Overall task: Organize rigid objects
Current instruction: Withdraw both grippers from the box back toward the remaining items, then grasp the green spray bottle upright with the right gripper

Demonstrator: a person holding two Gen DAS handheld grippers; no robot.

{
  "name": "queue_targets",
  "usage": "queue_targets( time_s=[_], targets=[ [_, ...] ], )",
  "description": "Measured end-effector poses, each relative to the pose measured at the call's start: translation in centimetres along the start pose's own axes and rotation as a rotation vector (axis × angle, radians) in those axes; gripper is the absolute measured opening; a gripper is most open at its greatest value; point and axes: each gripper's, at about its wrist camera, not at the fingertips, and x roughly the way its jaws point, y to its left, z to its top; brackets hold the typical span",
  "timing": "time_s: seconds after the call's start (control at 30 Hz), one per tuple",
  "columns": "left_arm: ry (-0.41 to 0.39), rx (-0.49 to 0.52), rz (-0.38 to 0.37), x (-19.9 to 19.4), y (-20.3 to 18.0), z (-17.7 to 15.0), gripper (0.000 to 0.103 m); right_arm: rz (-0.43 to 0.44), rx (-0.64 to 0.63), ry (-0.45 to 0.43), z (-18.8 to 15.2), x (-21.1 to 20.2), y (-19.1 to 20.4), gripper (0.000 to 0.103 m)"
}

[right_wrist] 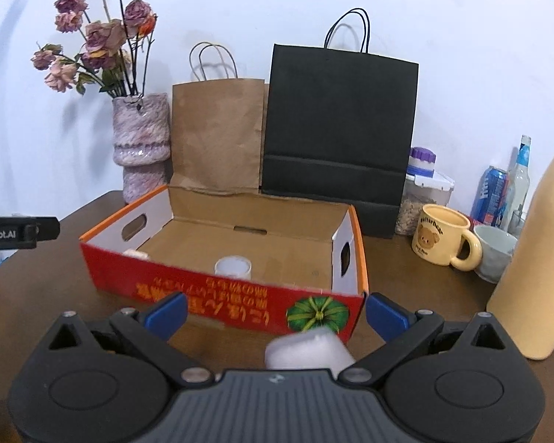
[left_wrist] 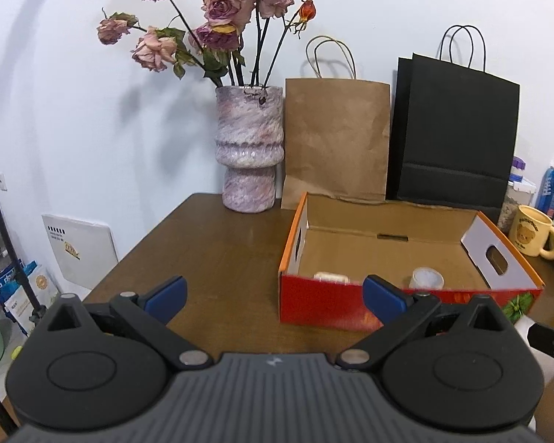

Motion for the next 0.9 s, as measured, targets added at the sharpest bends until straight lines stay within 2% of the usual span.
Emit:
queue_targets(
  time_s=[0.33, 0.77, 0.9],
  targets=[
    [0.047, 0.052, -0.021, -2.6, 1.1, -3.6, 0.103, 0.003, -0.014, 0.051, -3.4, -2.7, 0.6, 0.103],
    [0.115, 0.051, -0.034, -3.3, 2.8, -7.8, 0.103, 0.034, -0.009, 0.103, -6.8, -4.1, 1.9, 0.103],
    [0.124, 0.035, -0.04, -3.4, 3.4, -8.4, 0.103, 0.009, -0.014, 0.134, -7.8, -3.5, 2.3, 0.103]
  ],
)
